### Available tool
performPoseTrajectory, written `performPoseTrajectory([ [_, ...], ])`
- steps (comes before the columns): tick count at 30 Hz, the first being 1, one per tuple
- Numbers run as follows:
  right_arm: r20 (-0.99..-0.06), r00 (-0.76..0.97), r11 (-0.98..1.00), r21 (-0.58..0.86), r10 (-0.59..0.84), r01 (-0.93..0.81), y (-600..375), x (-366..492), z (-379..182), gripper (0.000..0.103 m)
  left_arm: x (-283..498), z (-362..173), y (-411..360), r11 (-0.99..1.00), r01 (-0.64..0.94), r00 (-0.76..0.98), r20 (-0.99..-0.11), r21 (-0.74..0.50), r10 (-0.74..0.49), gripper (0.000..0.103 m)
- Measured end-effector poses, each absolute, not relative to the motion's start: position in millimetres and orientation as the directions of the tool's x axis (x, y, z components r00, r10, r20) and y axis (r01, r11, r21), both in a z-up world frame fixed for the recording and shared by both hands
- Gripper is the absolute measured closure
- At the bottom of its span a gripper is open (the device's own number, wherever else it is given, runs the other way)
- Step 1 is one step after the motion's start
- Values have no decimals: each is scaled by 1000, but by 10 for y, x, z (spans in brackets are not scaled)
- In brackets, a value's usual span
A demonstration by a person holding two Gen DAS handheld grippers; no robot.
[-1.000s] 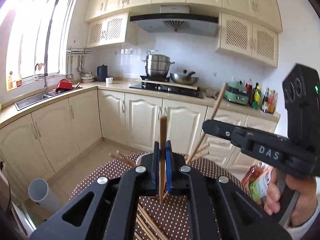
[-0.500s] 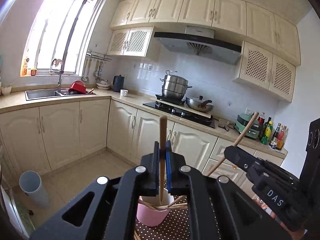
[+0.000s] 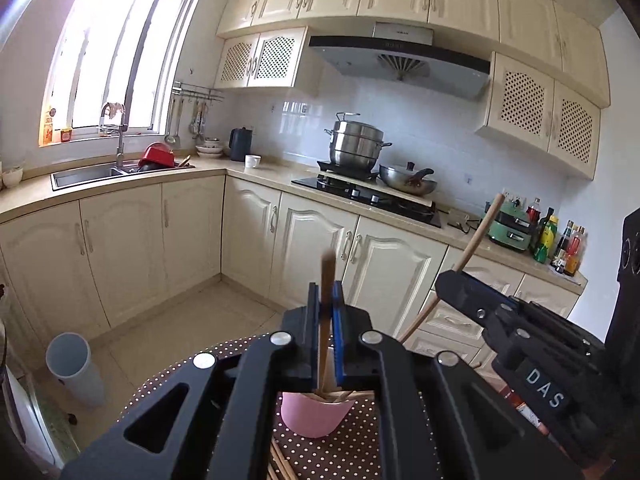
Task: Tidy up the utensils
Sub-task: 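Lower both chopsticks into the pink cup and open both tools, then move both open tools back toward the chopstick pile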
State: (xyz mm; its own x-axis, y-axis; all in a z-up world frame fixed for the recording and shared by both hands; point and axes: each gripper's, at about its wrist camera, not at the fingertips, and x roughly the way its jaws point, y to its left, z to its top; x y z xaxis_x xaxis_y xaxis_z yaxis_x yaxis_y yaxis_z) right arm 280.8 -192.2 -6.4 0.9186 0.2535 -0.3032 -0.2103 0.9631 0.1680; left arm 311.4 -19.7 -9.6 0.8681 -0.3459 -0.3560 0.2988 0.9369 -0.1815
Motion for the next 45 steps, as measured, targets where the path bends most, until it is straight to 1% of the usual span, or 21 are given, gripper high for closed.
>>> performPoseTrajectory([
  [1,-306,918,963,167,253,-209,-1913,2814,-74,97,3116,-100,-192,937,300,866,-360,-180,-347,91],
  [2,-311,916,963,168,254,-210,-1906,2821,-85,97,3114,-107,-188,938,298,866,-363,-177,-344,80],
  [3,-314,915,963,169,255,-210,-1905,2826,-94,97,3103,-114,-183,940,294,869,-361,-175,-339,73],
  [6,-326,910,964,165,255,-211,-1881,2831,-122,97,3073,-127,-167,939,295,870,-357,-174,-340,66],
  [11,-344,905,966,160,250,-205,-1856,2852,-159,97,3038,-127,-125,944,282,875,-359,-170,-326,62],
  [15,-364,898,967,155,248,-204,-1823,2890,-212,97,3009,-123,-68,957,245,890,-357,-154,-285,60],
  [23,-426,874,971,136,236,-195,-1703,2952,-402,97,2968,-139,67,966,211,895,-369,-150,-252,58],
  [29,-449,866,975,131,220,-180,-1670,2951,-437,96,2947,-145,140,967,199,891,-382,-160,-246,58],
  [40,-431,877,977,124,211,-174,-1635,2746,-271,95,2738,-75,217,969,201,892,-381,-147,-242,57],
  [42,-426,880,977,123,208,-172,-1638,2685,-234,95,2679,-59,241,969,199,893,-380,-149,-242,55],
  [44,-422,884,979,116,201,-167,-1648,2636,-193,92,2636,-49,258,969,198,891,-384,-149,-241,53],
  [45,-423,884,980,113,197,-164,-1652,2614,-178,81,2618,-45,262,969,198,890,-387,-148,-241,52],
])
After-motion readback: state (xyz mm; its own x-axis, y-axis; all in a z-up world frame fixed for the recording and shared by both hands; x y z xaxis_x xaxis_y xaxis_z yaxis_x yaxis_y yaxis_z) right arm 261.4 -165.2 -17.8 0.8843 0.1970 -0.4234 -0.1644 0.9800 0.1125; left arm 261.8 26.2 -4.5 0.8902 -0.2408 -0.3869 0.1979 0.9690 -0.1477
